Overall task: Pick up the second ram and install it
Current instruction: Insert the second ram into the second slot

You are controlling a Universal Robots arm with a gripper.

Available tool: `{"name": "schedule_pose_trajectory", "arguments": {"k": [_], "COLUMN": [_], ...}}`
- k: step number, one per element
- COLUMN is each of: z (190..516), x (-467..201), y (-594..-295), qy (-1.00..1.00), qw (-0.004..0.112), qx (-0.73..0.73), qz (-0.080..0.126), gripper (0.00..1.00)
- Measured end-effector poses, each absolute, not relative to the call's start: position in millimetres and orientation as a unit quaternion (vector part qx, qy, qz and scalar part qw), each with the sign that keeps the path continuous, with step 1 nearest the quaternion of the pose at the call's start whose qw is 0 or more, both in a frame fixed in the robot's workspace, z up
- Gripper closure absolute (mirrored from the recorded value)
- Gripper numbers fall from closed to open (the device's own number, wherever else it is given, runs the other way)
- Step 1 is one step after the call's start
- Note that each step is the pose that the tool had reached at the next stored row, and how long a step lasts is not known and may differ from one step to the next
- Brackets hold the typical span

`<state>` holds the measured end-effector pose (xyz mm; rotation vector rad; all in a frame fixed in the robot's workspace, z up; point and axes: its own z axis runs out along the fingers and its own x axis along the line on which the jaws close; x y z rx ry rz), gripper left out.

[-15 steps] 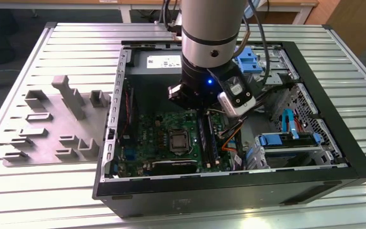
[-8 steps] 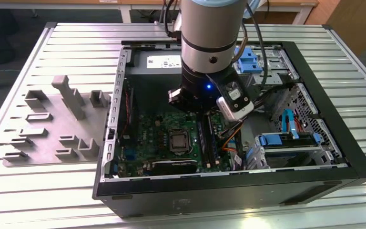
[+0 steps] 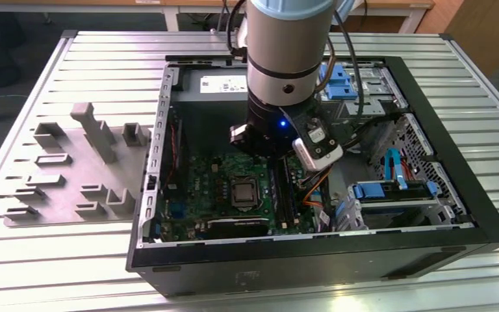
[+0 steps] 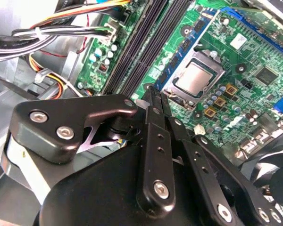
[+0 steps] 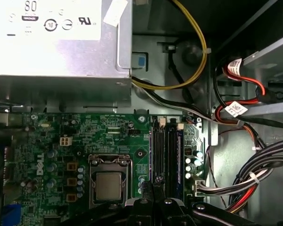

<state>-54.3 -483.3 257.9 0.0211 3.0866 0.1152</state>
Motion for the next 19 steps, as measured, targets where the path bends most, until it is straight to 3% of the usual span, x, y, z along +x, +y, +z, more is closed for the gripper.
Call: {"name": "schedule_pose_trajectory", "arguments": {"k": [19], "z": [242.0], "x": [-43.4], "y": [-487.0], "qy": [0.999], "qw": [0.027], "qx": [0.026], "qz": [0.037], "gripper": [0.88]}}
